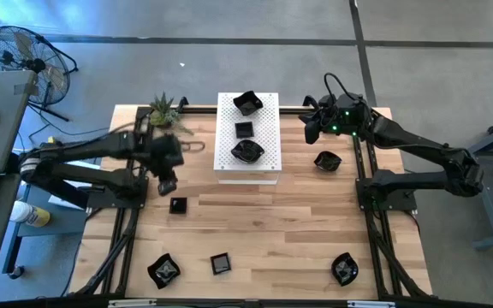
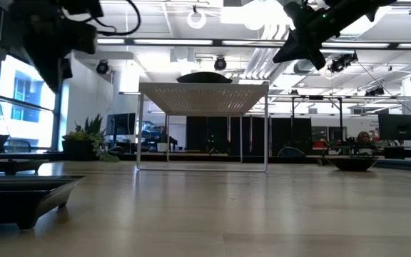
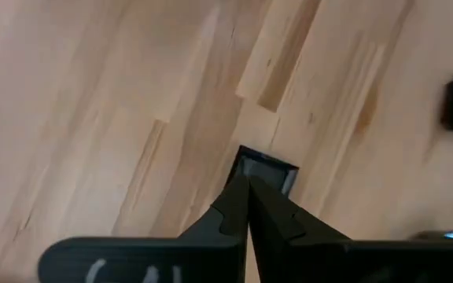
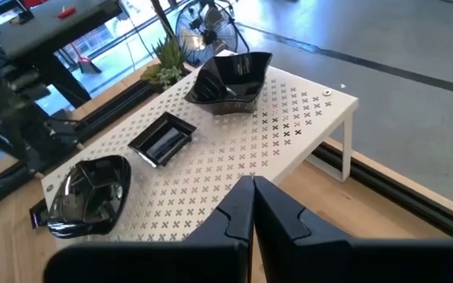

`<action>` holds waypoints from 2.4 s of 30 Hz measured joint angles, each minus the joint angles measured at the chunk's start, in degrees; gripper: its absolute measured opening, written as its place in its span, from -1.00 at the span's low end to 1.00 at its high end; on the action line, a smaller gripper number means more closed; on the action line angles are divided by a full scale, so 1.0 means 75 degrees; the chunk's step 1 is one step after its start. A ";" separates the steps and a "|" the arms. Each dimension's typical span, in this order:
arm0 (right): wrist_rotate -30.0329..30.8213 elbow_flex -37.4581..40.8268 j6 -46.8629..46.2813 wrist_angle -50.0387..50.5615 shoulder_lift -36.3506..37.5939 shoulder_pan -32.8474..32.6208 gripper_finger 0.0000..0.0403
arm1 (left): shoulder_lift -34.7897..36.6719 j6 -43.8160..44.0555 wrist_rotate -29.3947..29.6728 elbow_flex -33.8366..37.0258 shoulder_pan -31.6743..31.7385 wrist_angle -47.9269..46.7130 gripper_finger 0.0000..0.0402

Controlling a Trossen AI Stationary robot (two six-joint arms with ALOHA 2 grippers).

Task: Pick & Place Mini shaped plates
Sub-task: Stack the black square plate on top of the black square plate on the shelf

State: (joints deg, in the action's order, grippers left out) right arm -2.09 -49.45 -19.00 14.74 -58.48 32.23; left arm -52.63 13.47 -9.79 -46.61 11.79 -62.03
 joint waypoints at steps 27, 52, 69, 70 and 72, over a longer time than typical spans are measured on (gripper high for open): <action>-0.0038 0.0000 -0.0038 0.0000 0.0003 0.0000 -0.99 | -0.1620 0.3382 0.2044 0.2169 -0.4867 0.2750 -0.51; -0.0027 0.0000 0.0031 -0.0058 0.0003 0.0000 -0.99 | -0.1867 0.3667 0.2182 0.2049 -0.4878 0.2725 -0.51; -0.0026 0.0000 0.0174 -0.0055 0.0003 -0.0003 -0.99 | -0.1867 0.3645 0.2101 0.2042 -0.4878 0.2651 -0.98; -0.0028 0.0000 0.0174 -0.0055 0.0003 -0.0002 -0.99 | -0.1867 0.3642 0.2064 0.1992 -0.4878 0.2564 -0.99; -0.0029 0.0000 0.0175 -0.0055 0.0003 -0.0001 -0.99 | -0.1867 0.3575 0.2073 0.1780 -0.4878 0.2360 -0.99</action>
State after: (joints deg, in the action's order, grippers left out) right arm -2.31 -49.45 -17.69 14.33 -58.46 32.22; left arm -66.63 40.29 5.75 -33.27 -24.80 -44.33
